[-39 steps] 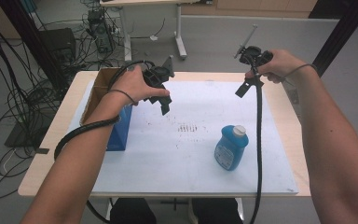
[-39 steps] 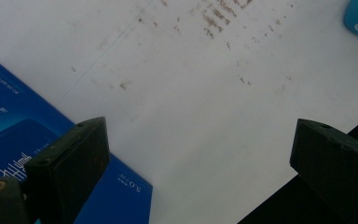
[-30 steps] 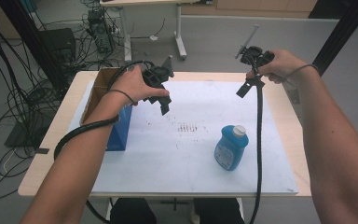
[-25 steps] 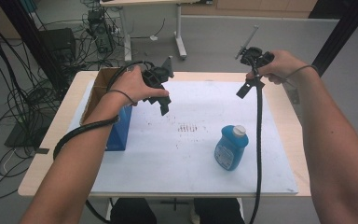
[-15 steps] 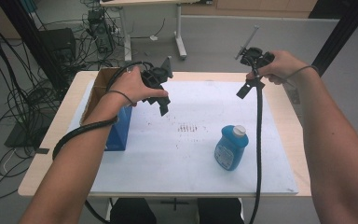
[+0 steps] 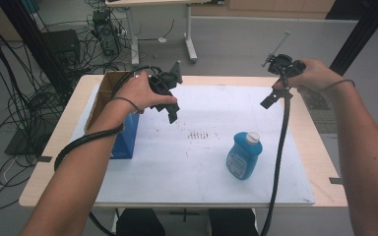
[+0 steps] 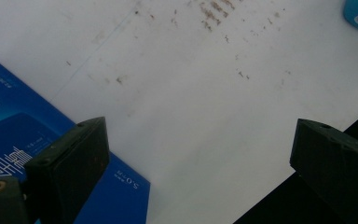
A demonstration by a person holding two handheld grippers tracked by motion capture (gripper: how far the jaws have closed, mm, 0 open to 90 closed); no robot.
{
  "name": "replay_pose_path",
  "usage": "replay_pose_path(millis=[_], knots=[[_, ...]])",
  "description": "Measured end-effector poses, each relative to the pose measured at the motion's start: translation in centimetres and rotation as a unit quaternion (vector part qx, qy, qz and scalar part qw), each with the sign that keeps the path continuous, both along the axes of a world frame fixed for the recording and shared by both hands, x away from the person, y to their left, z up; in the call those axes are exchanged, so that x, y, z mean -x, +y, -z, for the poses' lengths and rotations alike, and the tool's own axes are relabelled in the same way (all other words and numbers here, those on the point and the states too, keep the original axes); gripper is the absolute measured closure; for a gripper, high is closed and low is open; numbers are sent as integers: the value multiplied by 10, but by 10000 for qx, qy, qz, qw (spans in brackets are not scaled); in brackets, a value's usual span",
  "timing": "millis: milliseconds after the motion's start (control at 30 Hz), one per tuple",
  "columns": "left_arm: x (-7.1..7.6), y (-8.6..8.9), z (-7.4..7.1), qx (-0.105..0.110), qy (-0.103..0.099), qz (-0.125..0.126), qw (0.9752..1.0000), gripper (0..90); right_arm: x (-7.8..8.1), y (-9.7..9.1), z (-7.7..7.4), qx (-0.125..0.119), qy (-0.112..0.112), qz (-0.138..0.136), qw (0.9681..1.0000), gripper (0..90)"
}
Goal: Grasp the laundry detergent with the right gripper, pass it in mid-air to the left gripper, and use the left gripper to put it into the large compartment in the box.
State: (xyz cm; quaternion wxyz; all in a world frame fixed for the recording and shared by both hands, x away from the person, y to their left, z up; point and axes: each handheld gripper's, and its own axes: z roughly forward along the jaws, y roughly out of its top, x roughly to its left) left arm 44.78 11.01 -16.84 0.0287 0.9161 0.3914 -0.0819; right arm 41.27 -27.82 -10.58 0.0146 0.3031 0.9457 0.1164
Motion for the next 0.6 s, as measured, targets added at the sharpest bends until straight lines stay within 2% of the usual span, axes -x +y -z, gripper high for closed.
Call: replay_pose_path(millis=[300, 600], knots=[[2, -5, -1, 0, 29, 53, 10000, 53, 23, -19, -5, 137, -50, 90, 9999, 102], [4, -4, 0, -11, 34, 43, 10000, 53, 44, -36, -10, 81, -101, 166, 9998, 100]])
